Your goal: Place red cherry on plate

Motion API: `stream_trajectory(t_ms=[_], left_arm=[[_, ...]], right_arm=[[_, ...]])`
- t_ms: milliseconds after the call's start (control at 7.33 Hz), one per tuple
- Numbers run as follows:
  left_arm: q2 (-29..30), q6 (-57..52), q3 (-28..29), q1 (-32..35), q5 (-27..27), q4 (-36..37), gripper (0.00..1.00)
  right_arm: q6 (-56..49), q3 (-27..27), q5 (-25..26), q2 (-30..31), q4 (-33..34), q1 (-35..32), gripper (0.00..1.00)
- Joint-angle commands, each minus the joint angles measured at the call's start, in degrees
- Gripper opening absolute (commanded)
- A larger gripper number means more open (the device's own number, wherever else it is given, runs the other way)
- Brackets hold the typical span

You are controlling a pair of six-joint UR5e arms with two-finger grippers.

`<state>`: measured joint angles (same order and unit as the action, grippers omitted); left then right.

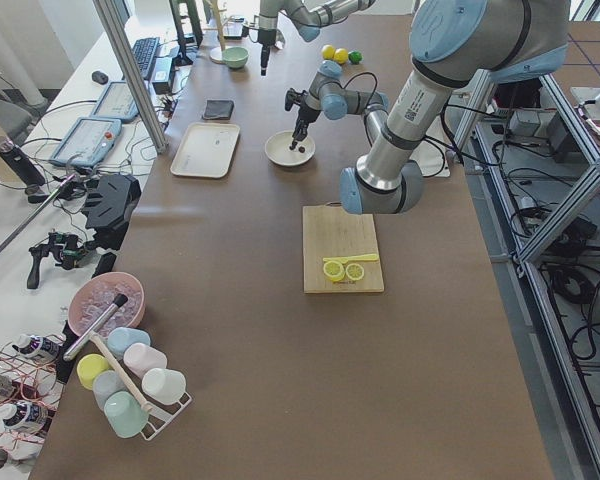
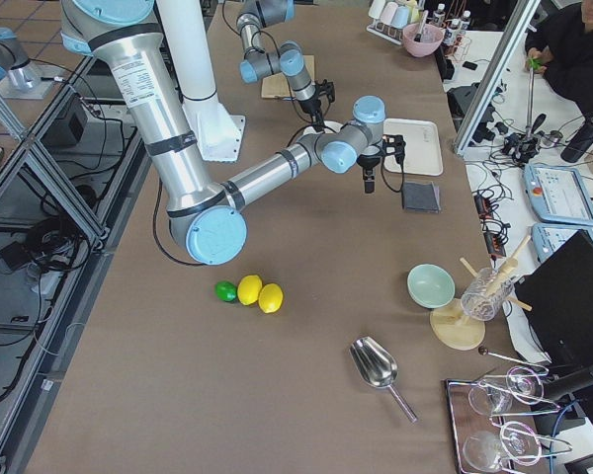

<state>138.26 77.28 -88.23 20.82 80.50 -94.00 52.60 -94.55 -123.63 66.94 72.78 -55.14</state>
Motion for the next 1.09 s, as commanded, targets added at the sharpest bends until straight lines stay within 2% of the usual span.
stream_trajectory(t_ms=[0,136,273,409,545,682,818,955], left_arm=[[-2.36,-4.38,-7.62,4.8,1.67,1.53,0.98],[-7.51,-12.07,-12.97,12.24,11.34,1.45,0.98],[-14.09,-19.63,-18.51,20.4,21.09,0.67,0.98],[-18.16,-31.37,-20.91,26.14,24.15,0.48,0.98],[-20.98,-40.88,-20.93,30.81,26.36,0.22,0.98],[-23.1,-48.11,-20.93,37.12,30.29,0.22,0.98],[-26.17,-51.14,-20.41,43.97,37.29,0.13,0.98],[-28.55,-51.87,-18.93,47.0,38.06,-0.65,0.98]], right_arm=[[-0.66,0.07,-0.38,0.47,1.22,-1.63,1.0],[-2.75,0.42,-1.51,0.82,3.49,-3.2,1.0],[-8.95,0.25,-1.61,0.91,8.99,-5.13,1.0],[-15.1,-0.01,-1.53,1.96,13.57,-7.15,1.0],[-22.12,0.16,-2.66,5.36,14.32,-10.66,1.0],[-28.89,1.46,-5.97,8.35,14.41,-15.39,1.0],[-37.4,4.61,-8.7,10.3,14.06,-20.92,1.0],[-42.71,7.51,-11.43,11.45,14.15,-24.89,1.0]])
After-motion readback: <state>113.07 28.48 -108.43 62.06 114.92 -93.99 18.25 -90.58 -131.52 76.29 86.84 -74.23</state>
